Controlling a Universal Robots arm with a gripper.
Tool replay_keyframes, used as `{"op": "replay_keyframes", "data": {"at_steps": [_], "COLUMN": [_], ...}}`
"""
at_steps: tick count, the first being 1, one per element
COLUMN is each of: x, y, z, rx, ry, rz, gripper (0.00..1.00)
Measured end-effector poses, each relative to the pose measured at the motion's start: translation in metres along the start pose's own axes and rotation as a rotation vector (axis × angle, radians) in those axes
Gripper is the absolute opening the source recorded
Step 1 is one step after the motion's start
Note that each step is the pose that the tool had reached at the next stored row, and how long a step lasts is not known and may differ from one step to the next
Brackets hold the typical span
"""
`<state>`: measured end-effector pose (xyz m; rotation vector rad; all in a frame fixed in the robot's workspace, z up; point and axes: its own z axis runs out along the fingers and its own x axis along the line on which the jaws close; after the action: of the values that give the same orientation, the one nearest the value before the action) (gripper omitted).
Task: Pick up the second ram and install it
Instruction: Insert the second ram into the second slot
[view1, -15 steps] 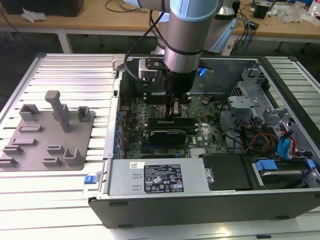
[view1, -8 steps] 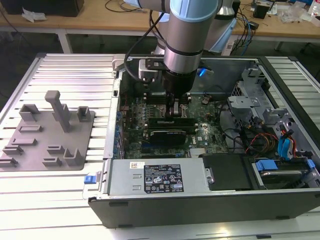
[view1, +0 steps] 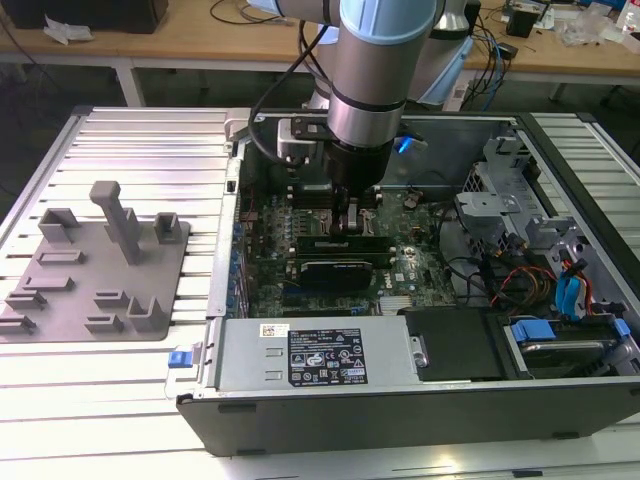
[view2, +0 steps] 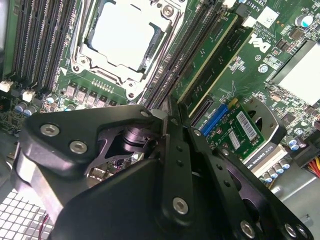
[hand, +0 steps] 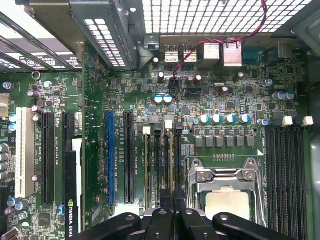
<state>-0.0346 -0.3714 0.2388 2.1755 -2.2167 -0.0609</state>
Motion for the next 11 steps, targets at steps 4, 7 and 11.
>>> {"op": "replay_keyframes", "data": {"at_steps": [4, 7, 11], "x": [0.0000, 0.0000, -0.0001], "y": [-0.0001, -0.0002, -0.0003], "z": [0.0003, 0.0004, 0.0012], "rx": [0.0000, 0.0000, 0.0000], "ry": [0.0001, 0.0001, 0.0001], "rz": [-0.001, -0.001, -0.001], "gripper": [0.09, 0.09, 0.09]}}
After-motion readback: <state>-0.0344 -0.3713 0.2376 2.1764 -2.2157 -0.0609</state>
